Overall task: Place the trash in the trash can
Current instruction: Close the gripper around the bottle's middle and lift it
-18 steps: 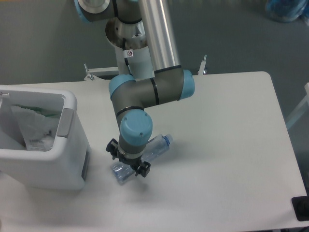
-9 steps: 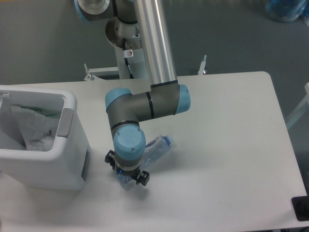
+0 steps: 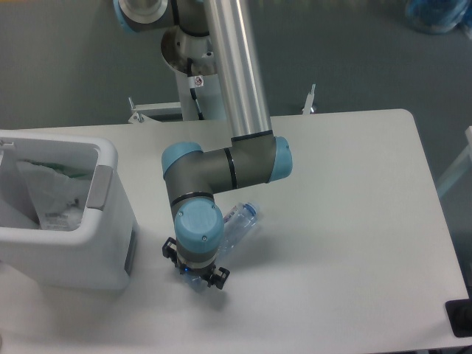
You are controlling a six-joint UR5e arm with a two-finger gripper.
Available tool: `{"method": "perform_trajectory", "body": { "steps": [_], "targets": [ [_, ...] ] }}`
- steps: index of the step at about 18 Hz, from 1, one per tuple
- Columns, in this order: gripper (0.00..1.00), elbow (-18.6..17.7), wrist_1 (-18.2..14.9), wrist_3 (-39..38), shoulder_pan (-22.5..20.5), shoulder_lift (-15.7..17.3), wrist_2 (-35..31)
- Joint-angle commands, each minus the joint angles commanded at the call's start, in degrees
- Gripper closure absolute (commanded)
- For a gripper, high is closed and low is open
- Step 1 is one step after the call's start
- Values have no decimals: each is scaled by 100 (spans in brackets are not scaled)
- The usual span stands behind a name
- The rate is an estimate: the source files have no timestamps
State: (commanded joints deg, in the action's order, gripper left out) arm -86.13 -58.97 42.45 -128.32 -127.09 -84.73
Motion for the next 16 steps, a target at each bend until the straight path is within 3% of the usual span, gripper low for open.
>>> {"method": "perform_trajectory", "body": {
  "steps": [3,10,16],
  "targets": [
    [40,9,-9,-9,0,0,-9],
    [44,44,0,0,-9,88,17],
    [44,403,9,18,-237,360,184]
  ]
}}
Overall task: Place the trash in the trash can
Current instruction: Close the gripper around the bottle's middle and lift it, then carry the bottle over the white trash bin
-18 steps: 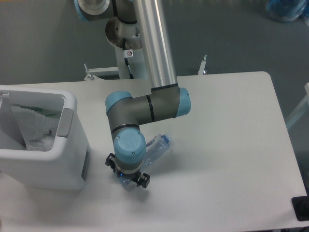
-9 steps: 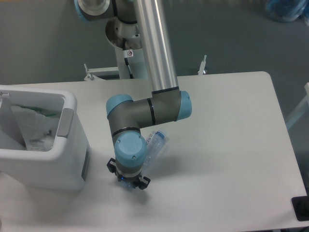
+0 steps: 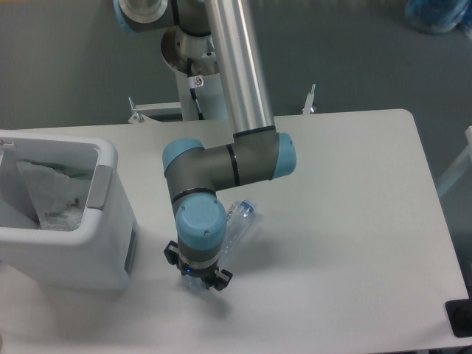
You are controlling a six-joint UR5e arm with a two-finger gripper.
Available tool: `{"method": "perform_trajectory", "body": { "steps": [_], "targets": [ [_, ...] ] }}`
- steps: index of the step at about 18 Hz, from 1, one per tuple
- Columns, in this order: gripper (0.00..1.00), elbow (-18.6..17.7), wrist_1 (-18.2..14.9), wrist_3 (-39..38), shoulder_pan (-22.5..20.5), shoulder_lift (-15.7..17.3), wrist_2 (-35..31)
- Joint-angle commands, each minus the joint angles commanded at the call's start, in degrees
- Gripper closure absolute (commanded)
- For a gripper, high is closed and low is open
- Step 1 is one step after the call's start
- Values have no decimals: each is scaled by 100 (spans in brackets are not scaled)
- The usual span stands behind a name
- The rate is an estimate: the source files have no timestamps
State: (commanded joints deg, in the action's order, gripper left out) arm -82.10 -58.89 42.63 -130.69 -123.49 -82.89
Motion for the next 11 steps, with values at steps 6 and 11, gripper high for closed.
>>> {"method": "perform_trajectory", "body": {
  "steps": [6,11],
  "targets": [
    [44,712,9,-298,-220,70,466],
    [45,1169,9,-387,-562,369,1537]
  ]
}}
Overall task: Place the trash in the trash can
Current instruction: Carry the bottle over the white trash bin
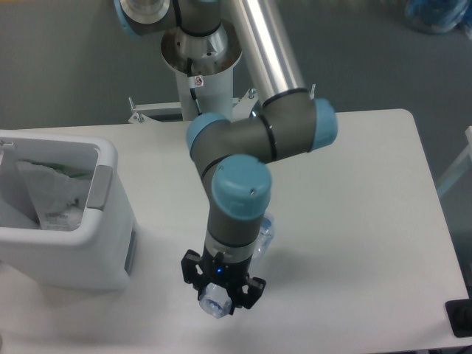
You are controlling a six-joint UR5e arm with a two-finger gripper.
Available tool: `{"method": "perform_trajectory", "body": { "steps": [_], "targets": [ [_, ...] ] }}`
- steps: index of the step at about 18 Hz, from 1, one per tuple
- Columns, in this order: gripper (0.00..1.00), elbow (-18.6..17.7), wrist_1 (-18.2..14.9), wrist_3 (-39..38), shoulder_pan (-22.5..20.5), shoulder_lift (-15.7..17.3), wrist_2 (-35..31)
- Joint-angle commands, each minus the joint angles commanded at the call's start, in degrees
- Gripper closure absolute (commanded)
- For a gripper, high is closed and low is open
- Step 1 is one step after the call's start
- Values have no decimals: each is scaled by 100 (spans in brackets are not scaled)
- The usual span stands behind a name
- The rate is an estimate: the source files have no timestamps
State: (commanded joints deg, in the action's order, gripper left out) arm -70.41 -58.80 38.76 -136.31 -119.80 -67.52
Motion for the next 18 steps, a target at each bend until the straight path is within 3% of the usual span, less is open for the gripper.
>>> {"method": "perform_trajectory", "body": {
  "steps": [6,11,18],
  "targets": [
    [45,255,0,-210,-176,545,994],
    [45,642,70,-527,-176,712,1977],
    [44,625,149,-492,-97,958,3726]
  ]
}}
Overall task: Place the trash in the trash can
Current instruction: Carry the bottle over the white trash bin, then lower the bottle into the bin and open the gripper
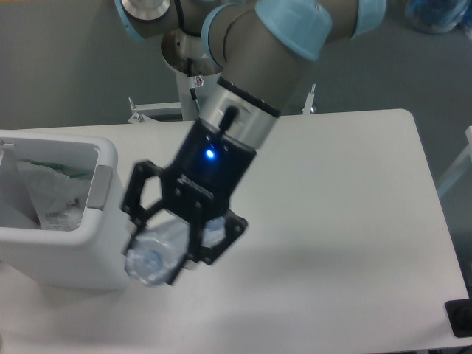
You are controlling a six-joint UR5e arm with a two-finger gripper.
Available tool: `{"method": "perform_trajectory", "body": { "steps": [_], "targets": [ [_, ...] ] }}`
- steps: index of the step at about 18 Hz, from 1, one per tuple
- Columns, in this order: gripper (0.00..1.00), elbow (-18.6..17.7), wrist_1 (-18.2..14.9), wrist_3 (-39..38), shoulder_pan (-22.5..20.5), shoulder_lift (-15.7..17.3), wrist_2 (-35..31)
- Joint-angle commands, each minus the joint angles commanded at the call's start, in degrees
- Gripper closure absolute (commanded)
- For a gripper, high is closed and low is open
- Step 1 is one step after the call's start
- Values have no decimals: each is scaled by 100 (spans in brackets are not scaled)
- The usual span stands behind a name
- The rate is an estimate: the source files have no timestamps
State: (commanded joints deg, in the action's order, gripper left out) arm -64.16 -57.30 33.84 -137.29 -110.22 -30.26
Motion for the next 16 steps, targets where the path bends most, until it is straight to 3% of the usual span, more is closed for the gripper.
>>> {"method": "perform_trajectory", "body": {
  "steps": [2,8,10,16],
  "targets": [
    [44,-9,0,9,35,97,396],
    [44,-228,52,35,492,167,626],
    [44,-334,123,44,554,325,933],
    [44,-861,158,202,870,571,960]
  ]
}}
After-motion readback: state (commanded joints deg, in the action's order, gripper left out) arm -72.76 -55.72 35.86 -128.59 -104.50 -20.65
